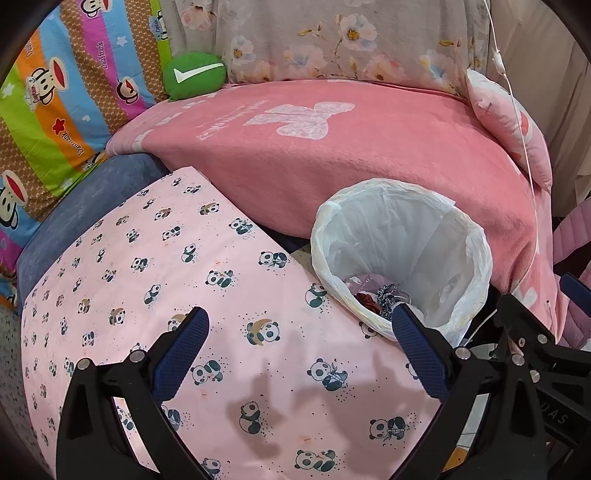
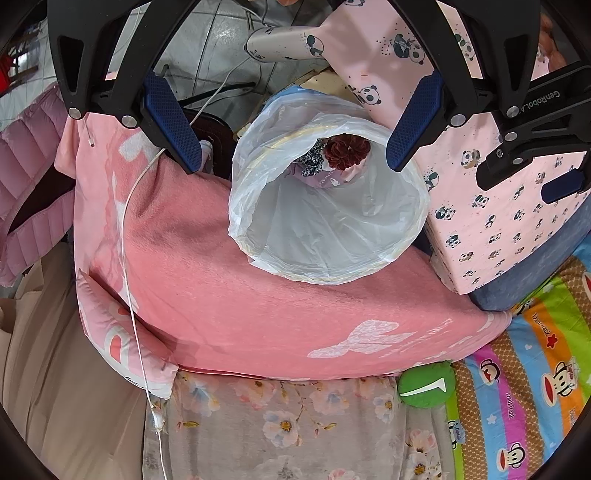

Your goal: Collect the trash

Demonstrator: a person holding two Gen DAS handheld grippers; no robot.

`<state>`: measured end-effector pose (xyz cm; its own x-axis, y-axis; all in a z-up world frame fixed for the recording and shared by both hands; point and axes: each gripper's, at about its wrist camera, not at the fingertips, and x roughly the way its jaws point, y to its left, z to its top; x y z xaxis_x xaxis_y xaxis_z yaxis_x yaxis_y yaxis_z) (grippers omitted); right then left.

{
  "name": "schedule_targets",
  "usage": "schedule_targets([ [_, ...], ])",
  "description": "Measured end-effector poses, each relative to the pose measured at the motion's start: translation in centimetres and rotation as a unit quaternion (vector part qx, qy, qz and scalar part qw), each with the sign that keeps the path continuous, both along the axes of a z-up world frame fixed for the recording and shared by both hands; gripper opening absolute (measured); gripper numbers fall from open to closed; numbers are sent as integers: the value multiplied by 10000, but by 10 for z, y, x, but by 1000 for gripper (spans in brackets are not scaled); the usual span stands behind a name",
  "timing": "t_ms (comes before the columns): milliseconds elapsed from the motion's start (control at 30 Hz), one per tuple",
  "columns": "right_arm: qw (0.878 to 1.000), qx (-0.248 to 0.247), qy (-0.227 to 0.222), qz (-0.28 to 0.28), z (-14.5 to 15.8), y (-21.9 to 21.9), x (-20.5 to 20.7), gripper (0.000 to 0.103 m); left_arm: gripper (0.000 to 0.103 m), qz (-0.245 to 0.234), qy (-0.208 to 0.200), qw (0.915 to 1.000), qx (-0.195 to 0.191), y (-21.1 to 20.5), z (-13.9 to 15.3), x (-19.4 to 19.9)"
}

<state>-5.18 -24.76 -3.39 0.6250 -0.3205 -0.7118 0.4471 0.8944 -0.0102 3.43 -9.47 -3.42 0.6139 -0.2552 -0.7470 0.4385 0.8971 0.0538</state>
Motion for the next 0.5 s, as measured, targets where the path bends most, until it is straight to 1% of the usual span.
schedule_targets([
  [300,10000,5,1,-6,0,-1,0,99,96,-34,54,10000,-28,-1,-2,-1],
  [500,10000,7,1,-53,-3,-5,-7,99,96,-101,7,9999,-8,-2,-3,-2],
])
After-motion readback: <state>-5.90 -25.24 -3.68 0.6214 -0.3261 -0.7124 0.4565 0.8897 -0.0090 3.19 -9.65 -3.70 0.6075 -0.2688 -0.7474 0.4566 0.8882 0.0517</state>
